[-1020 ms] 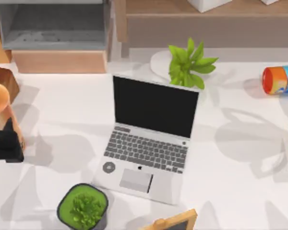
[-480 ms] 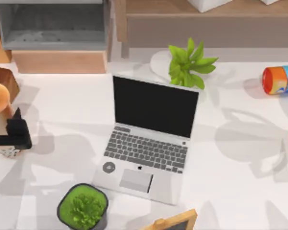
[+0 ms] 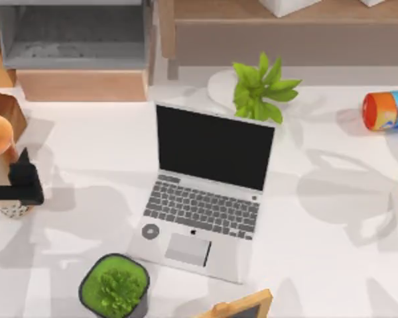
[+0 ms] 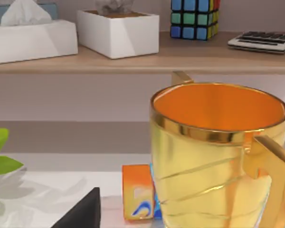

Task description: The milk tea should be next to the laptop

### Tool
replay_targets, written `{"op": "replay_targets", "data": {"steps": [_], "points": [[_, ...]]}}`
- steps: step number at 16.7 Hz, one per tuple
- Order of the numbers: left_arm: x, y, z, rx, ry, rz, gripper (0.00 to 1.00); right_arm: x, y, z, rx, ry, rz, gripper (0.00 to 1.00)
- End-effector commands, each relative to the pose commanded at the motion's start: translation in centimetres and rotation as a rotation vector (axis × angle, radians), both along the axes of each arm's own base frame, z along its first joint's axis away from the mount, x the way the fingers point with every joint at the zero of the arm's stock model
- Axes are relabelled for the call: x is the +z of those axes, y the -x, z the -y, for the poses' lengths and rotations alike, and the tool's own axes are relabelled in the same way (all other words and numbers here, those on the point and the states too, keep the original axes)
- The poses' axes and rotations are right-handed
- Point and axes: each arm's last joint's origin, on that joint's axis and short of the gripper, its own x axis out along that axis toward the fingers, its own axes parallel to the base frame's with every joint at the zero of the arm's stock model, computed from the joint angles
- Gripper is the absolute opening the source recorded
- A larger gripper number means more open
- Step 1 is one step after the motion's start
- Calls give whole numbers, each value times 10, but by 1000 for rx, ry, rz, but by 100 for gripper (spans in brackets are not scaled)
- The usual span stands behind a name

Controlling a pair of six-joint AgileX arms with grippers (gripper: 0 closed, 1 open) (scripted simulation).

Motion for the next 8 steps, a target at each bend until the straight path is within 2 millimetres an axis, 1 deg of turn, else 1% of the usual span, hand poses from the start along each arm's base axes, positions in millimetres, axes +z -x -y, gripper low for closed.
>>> {"op": "replay_targets", "data": {"steps": [8], "points": [[0,0,0,0,0,0,25,0,0,0,0,0,0,100]]}}
